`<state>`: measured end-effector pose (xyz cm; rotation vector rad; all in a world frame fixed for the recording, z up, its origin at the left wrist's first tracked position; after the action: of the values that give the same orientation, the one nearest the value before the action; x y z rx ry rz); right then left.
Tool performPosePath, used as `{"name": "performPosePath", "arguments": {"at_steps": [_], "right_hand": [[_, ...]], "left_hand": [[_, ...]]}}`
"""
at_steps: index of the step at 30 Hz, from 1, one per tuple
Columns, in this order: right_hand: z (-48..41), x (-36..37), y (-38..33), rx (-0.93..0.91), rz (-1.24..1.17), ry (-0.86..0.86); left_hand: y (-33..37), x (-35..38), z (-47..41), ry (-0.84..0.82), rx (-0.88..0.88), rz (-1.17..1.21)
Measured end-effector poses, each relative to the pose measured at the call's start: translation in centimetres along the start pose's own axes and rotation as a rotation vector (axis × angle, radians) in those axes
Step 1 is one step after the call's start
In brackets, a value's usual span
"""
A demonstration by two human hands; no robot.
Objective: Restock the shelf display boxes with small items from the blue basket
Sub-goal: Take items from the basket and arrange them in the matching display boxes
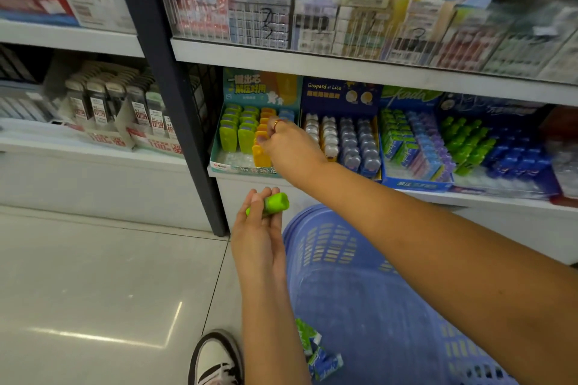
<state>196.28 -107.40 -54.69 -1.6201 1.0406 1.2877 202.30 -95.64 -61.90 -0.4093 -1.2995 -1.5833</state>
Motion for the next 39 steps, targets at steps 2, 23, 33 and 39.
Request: {"name": "performPosePath", "arguments": {"at_steps": [2,23,33,39], "right_hand": [[1.3,-0.2,0.6,0.015,-0.036,-0.038],[23.7,-2.1,11.8,0.778,-1.996,0.084],[26.4,-4.4,18.5,0.753,-1.351,0.267],[26.9,-6.8,21.4,0.646,-1.178,0.311]], "left_hand": [[0.0,0.5,0.7,-0.011,-0.006,0.019],[-8.8,7.9,8.8,-0.861,-0.063,-0.628],[-13.8,9.4,10.6,-1.021,0.208,-1.098],[-16.8,11.2,11.7,-1.114,0.267,-1.212]]}}
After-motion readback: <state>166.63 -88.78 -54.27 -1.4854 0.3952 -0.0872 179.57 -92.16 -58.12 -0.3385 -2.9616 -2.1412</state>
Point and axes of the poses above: each hand's wrist, its own z-axis away from the middle knuckle, its own x-axis out of the palm, y = z × x, the point moved 5 cm from there along -z, towards the middle knuckle, and after that the axes turned 7 degrees about x, right-handed, at the moved point
